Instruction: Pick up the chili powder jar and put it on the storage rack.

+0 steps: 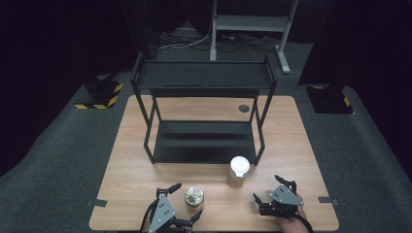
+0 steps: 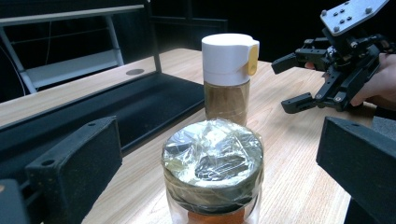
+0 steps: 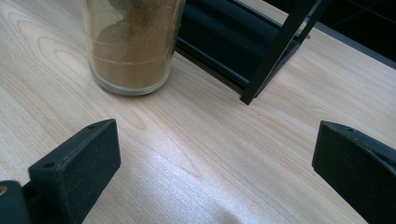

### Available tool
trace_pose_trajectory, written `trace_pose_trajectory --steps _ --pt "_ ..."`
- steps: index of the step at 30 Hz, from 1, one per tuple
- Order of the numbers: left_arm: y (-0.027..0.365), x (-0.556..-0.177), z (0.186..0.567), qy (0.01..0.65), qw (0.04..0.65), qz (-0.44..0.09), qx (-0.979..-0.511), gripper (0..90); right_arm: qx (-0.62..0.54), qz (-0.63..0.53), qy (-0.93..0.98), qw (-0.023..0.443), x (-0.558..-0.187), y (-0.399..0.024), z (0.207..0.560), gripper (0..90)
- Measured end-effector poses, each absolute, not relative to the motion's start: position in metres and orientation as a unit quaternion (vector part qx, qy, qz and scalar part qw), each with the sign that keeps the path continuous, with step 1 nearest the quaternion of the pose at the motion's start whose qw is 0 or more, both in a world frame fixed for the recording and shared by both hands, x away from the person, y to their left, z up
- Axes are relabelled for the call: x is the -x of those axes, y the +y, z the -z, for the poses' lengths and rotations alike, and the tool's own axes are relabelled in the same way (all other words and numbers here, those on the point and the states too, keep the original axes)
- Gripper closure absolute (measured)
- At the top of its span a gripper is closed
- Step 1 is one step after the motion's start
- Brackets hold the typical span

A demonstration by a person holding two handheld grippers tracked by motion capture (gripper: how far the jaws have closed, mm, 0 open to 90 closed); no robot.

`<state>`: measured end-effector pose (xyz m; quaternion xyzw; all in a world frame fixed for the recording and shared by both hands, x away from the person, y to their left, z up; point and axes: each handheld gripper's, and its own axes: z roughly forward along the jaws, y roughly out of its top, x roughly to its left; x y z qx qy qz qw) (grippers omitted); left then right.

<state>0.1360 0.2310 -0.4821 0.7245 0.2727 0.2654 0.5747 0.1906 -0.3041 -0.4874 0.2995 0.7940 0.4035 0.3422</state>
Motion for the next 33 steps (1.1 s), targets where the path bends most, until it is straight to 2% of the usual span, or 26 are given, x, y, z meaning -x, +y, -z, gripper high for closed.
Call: trace_pose_trajectory --steps 16,28,31,33 --pt "0.223 -0.148 0.499 0.296 0.577 -0.246 -0.720 2.0 -0.297 -0.402 0.795 0.344 -0.190 -0.304 0.488 0.0" --pt "0.226 -0.151 0.506 0.293 0.581 -0.239 -0.720 22.4 -0.297 -0.403 0.794 0.345 -0.190 -0.304 0.488 0.0" --pt "0.228 -0.151 0.507 0.292 0.586 -0.237 -0.718 30.8 -0.297 -0.403 0.794 0.345 -0.190 -0.304 0.488 0.0" --pt "0.228 -0.150 0.507 0.291 0.586 -0.239 -0.717 32.6 -0.297 -0.402 0.794 0.345 -0.190 -0.303 0.488 0.0"
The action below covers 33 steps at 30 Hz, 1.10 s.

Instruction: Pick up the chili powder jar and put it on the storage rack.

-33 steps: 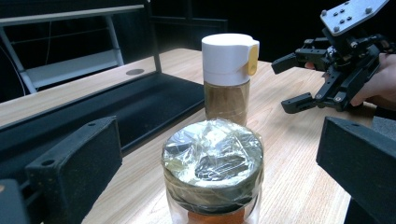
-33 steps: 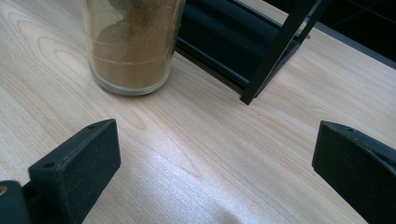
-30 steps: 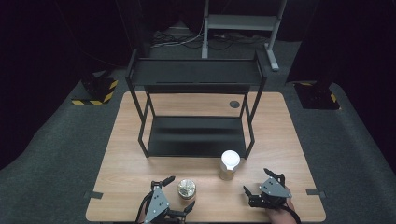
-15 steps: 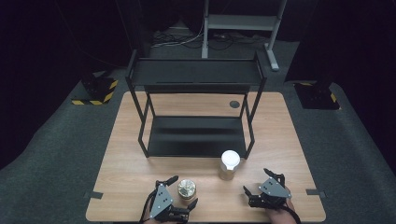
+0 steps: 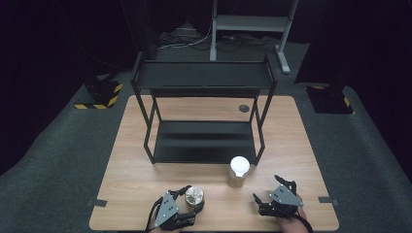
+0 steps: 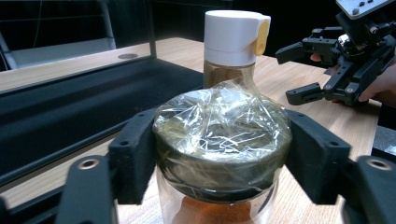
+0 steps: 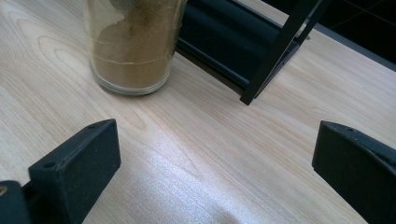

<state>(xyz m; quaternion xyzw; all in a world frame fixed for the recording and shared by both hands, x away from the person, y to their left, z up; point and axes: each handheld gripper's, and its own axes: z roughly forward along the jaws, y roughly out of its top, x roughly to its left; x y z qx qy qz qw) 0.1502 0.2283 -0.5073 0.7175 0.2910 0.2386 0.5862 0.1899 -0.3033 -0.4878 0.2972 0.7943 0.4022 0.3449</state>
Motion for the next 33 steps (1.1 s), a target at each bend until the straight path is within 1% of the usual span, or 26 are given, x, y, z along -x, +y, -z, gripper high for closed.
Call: trace_pose_trajectory --steps 16,33 --pt "0.230 -0.151 0.506 0.295 0.587 -0.235 -0.716 33.7 -0.296 -0.402 0.795 0.344 -0.190 -0.304 0.488 0.0" --pt "0.246 -0.144 0.504 0.320 0.592 -0.257 -0.693 33.7 -0.294 -0.403 0.796 0.341 -0.191 -0.304 0.487 0.0"
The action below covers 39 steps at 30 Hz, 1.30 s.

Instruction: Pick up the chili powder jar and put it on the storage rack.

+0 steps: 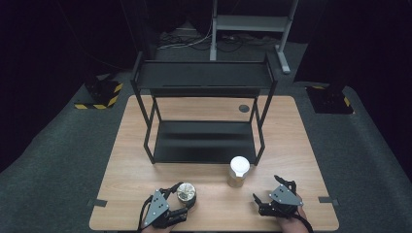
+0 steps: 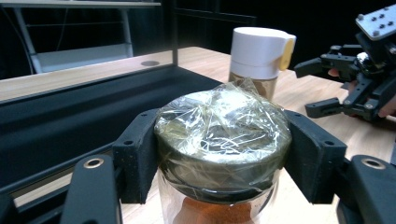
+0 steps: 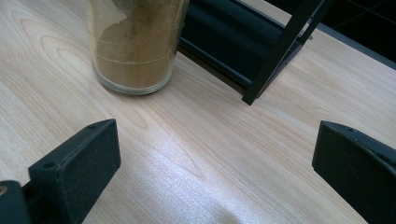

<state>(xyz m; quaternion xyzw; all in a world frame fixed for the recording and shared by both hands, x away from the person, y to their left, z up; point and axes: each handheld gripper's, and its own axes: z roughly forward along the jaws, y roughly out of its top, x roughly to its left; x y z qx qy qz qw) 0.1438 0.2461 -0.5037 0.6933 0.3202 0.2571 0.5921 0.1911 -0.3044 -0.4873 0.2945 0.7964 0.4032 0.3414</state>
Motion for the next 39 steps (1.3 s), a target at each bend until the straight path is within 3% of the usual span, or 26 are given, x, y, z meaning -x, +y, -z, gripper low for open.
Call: trace_pose_trajectory --steps 39 --pt "0.284 -0.132 0.480 0.361 0.594 -0.331 -0.638 33.7 -0.290 -0.404 0.798 0.340 -0.191 -0.305 0.487 0.0"
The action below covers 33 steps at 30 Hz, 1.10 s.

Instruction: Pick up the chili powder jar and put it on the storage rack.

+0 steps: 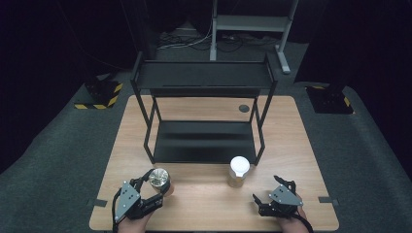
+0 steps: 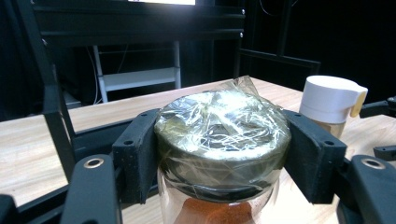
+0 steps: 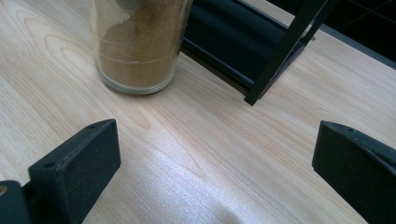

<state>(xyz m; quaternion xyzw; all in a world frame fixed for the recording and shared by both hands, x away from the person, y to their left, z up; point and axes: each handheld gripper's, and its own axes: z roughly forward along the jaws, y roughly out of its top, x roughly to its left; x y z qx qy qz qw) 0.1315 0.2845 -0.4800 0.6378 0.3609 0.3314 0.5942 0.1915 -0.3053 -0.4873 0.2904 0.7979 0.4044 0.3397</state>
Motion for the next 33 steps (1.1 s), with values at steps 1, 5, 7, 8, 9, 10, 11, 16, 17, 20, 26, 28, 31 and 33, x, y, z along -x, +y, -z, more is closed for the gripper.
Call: trace_pose_trajectory --steps 1,5,7,8,9,10,11,16,17,20,26,28,31,33 --pt "0.285 -0.132 0.478 0.362 0.594 -0.333 -0.637 33.7 -0.291 -0.405 0.797 0.340 -0.191 -0.306 0.487 0.0" --pt "0.286 -0.133 0.474 0.361 0.595 -0.337 -0.634 33.7 -0.292 -0.406 0.797 0.339 -0.191 -0.306 0.487 0.0" --pt "0.287 -0.134 0.472 0.362 0.595 -0.338 -0.633 33.7 -0.292 -0.406 0.797 0.340 -0.191 -0.306 0.487 0.0" --pt "0.287 -0.135 0.471 0.363 0.596 -0.338 -0.631 33.7 -0.290 -0.405 0.797 0.340 -0.191 -0.306 0.488 0.0" --pt "0.287 -0.137 0.469 0.364 0.598 -0.337 -0.629 33.7 -0.290 -0.405 0.797 0.341 -0.191 -0.305 0.488 0.0" --pt "0.287 -0.138 0.468 0.364 0.600 -0.337 -0.628 33.7 -0.290 -0.404 0.798 0.341 -0.191 -0.305 0.488 0.0" --pt "0.287 -0.140 0.466 0.364 0.602 -0.337 -0.626 33.7 -0.289 -0.403 0.798 0.341 -0.191 -0.305 0.487 0.0" --pt "0.286 -0.149 0.457 0.360 0.604 -0.339 -0.625 33.7 -0.292 -0.406 0.797 0.339 -0.191 -0.306 0.488 0.0" --pt "0.285 -0.151 0.455 0.360 0.605 -0.339 -0.624 33.7 -0.292 -0.407 0.796 0.339 -0.191 -0.306 0.488 0.0" --pt "0.285 -0.155 0.451 0.361 0.606 -0.340 -0.622 33.7 -0.291 -0.406 0.797 0.339 -0.192 -0.306 0.487 0.0" --pt "0.281 -0.163 0.442 0.355 0.607 -0.345 -0.622 33.7 -0.291 -0.407 0.797 0.339 -0.191 -0.307 0.487 0.0" --pt "0.280 -0.166 0.438 0.353 0.606 -0.347 -0.623 33.7 -0.291 -0.407 0.797 0.339 -0.192 -0.308 0.488 0.0" --pt "0.278 -0.170 0.433 0.351 0.607 -0.348 -0.623 33.7 -0.293 -0.408 0.796 0.338 -0.191 -0.308 0.487 0.0" --pt "0.277 -0.172 0.430 0.350 0.607 -0.349 -0.622 33.7 -0.291 -0.407 0.797 0.338 -0.191 -0.308 0.487 0.0"
